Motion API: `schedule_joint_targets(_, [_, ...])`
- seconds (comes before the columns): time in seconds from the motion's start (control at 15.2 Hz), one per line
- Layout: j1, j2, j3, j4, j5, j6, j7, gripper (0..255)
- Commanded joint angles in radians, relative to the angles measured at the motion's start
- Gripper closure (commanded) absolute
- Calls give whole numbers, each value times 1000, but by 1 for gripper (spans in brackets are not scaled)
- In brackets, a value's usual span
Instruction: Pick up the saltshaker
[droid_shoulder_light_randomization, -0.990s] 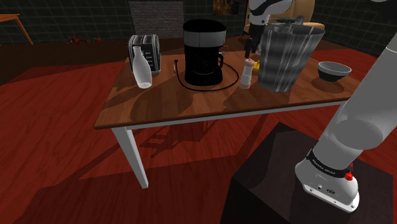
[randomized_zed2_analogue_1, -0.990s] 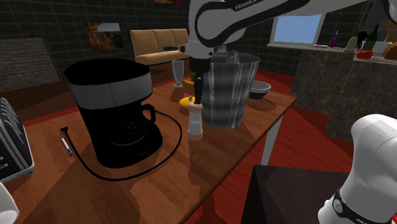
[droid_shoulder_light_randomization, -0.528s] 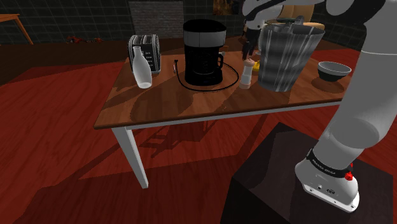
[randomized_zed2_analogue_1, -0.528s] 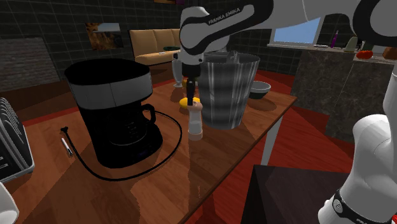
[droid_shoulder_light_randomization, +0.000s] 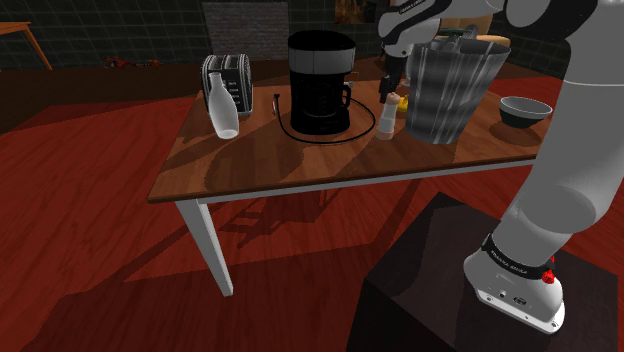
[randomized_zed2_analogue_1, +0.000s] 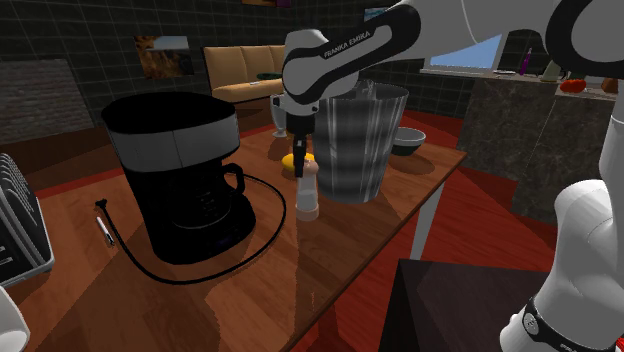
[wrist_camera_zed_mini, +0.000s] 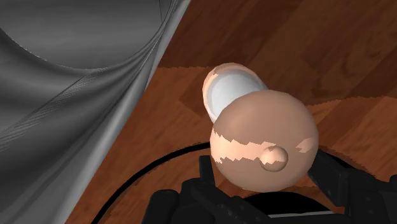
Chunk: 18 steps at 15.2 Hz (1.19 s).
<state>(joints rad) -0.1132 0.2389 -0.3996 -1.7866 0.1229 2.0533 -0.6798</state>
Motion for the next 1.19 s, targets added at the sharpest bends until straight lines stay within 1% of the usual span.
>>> schedule_joint_targets(0.0, [0,0,0,-2,0,2,-1,255])
schedule_joint_targets(0.53, [0,2,0,0,1,2,0,255])
schedule_joint_targets(1.12, [1,-26,-5,87,-16,-110,12,255])
